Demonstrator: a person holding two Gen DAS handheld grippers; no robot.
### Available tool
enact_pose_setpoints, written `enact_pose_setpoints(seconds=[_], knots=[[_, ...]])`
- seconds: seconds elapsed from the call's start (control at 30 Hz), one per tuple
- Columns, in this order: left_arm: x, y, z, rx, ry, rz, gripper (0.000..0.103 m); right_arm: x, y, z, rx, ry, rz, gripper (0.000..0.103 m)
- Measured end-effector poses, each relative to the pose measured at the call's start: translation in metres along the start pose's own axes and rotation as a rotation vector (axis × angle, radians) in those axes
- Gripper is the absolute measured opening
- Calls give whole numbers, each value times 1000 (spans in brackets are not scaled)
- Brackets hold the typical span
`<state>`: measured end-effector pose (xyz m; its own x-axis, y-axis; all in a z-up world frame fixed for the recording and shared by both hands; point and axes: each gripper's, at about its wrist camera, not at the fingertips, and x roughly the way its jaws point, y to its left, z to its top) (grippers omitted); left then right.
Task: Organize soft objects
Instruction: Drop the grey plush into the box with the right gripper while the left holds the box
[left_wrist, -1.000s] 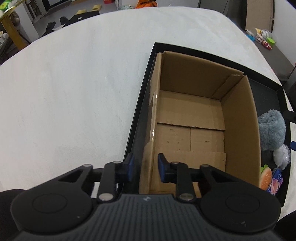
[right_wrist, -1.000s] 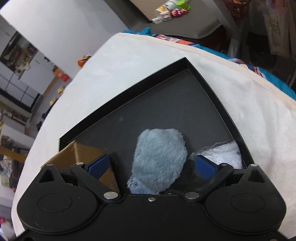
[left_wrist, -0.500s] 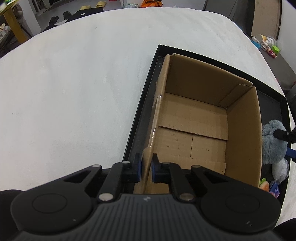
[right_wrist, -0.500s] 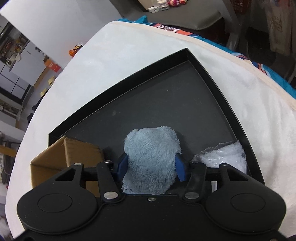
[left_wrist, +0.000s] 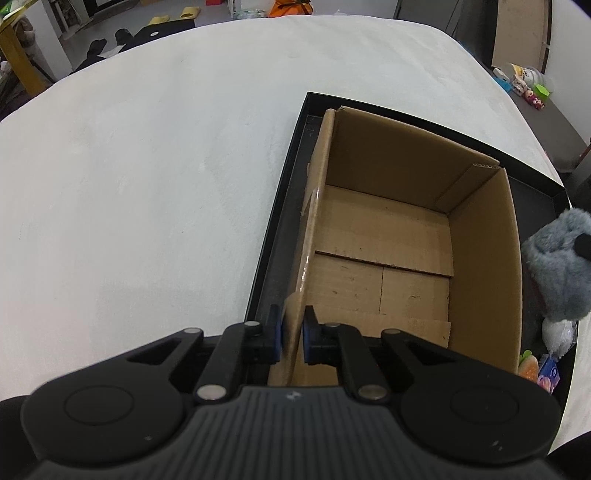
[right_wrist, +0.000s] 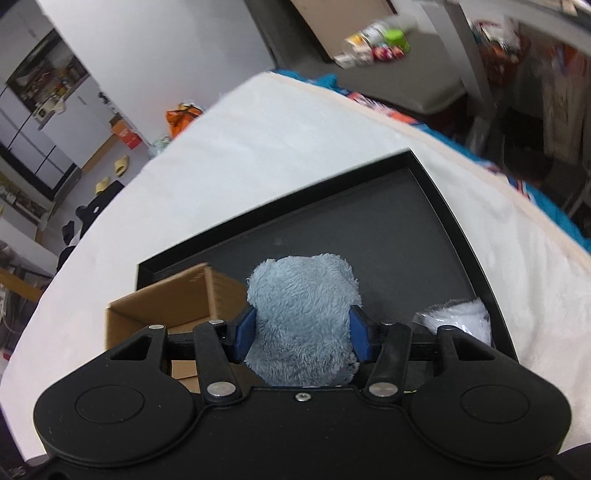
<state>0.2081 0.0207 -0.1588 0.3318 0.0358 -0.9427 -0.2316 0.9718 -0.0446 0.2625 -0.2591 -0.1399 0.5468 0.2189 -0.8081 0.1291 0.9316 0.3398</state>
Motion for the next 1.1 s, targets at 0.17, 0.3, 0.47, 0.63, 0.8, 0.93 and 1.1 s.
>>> enact_pose_setpoints(seconds=[0.17,0.3,0.47,0.63,0.8,0.93,1.1], knots=[[-1,-1,0,6,-2,2,10,-19,23,-2,-66,-48,7,52],[-1,0,0,9,3,2,10,-27,39,-4,-123,-72,17,52],[-2,-4,0,21,1,12,10,-30,55,-9,-172,-86,25,52],[-1,-3,0,18,0,2,10,-29,70,-13,-211,-88,40,52],[1,3,-2,9,0,-20,10,-25,86,-17,-273,-78,71,52],[1,8,-2,-12,2,-36,10,-20,101,-21,-334,-56,112,53],[1,12,-4,-34,-5,-49,11,-11,121,-26,-407,-25,136,53]])
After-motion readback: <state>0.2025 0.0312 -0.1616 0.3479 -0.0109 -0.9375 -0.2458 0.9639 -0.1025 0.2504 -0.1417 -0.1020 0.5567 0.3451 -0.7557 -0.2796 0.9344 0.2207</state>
